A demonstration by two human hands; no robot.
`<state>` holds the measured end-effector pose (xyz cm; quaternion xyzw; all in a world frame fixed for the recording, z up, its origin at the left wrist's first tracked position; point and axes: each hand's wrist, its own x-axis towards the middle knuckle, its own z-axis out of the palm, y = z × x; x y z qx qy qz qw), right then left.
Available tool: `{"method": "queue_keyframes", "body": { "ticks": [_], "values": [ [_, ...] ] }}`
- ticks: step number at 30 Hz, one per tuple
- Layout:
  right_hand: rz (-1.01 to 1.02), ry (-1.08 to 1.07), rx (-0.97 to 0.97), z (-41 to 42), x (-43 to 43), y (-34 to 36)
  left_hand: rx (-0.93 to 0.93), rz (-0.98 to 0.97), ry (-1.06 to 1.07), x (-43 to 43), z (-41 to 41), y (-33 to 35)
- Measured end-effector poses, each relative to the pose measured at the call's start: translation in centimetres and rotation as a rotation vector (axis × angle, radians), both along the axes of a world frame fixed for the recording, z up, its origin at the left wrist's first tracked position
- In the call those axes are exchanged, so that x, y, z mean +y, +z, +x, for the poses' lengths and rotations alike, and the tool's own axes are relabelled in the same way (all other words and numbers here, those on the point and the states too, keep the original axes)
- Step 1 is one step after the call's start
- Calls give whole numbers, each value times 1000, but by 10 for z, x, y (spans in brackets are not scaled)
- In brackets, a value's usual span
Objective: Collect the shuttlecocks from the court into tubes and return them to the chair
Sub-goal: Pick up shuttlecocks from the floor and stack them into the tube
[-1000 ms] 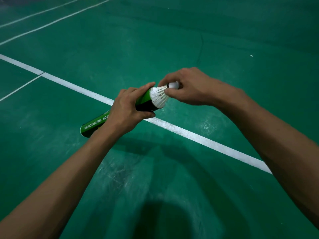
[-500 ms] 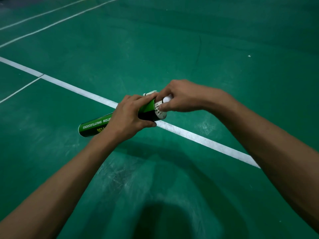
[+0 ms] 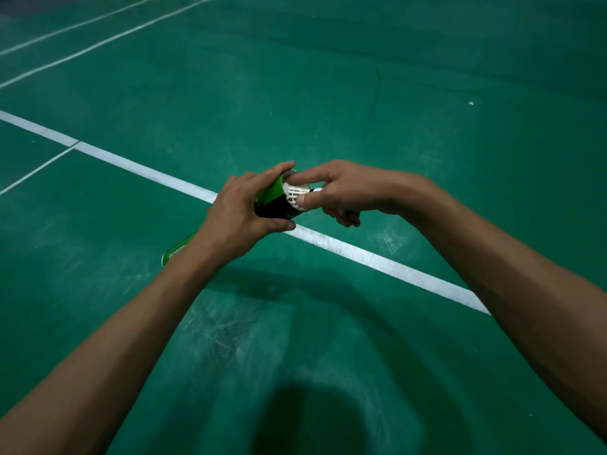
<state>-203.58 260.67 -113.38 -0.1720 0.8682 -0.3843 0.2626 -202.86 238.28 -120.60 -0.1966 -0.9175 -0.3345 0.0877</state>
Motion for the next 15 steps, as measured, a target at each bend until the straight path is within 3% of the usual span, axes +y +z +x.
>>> {"method": "queue_keyframes", "body": {
  "ticks": [15],
  "values": [
    [108,107,-64,6,-15,6,-19,-25,-58,-9,4,-3]
  ]
}}
